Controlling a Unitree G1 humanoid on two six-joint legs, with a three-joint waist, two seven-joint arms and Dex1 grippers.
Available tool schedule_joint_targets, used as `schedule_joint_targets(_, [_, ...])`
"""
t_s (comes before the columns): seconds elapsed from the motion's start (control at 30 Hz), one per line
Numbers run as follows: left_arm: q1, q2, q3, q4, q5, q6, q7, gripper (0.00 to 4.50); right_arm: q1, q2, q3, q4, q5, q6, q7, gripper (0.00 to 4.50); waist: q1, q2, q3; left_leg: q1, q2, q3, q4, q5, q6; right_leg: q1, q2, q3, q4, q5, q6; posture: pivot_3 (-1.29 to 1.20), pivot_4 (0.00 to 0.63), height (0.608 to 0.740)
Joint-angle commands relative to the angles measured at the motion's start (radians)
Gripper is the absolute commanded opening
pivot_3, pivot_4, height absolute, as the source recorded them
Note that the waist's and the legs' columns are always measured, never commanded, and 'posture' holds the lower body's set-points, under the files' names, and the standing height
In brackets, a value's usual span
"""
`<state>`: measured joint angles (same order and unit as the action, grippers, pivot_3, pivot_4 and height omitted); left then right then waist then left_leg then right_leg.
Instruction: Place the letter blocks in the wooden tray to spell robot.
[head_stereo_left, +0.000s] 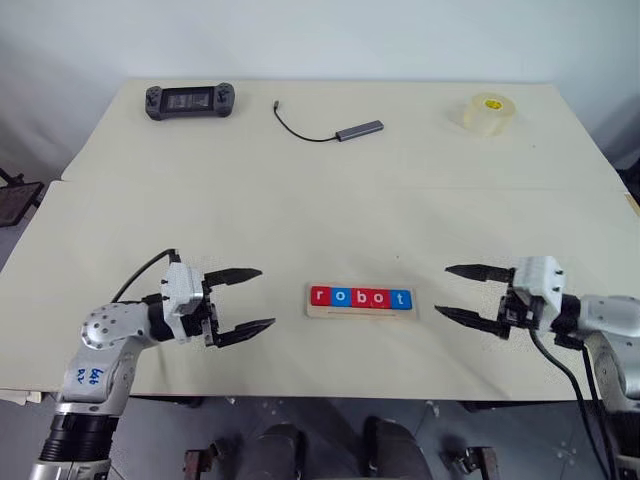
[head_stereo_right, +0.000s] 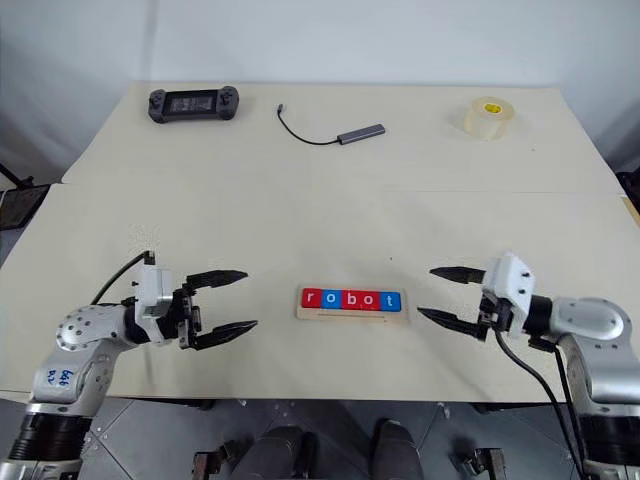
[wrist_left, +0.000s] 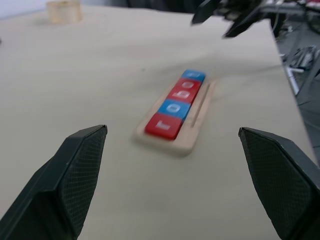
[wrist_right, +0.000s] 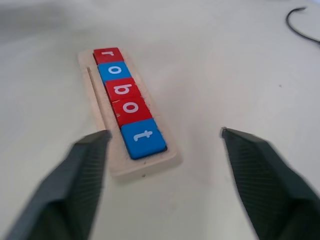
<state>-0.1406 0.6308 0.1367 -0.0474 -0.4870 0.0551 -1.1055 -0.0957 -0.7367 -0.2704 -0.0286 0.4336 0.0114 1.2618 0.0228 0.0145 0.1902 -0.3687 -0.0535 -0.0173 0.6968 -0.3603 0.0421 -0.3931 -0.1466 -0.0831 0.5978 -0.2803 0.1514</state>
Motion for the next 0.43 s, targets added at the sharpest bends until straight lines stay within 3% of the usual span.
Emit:
schedule_joint_targets(0.03, [-0.023,0.000,0.041,0.005,-0.020,-0.002,0.022,4.50,0.018,-0.005,-0.055,-0.005,0.063,-0.023,0.012,4.44,0.000,0.000,0.000,0.000,0.000,0.000,0.000,0.000,0.000,0.000,0.000,0.000,0.000,0.000,0.000,0.00,0.150,0.740])
schedule_joint_targets(0.43, [-0.017,0.009,0.033,0.040,0.042,-0.050,0.054,4.50,0.064,-0.039,-0.070,-0.011,0.080,-0.022,0.028,4.44,0.000,0.000,0.000,0.000,0.000,0.000,0.000,0.000,0.000,0.000,0.000,0.001,0.001,0.000,0.000,0.00,0.150,0.740])
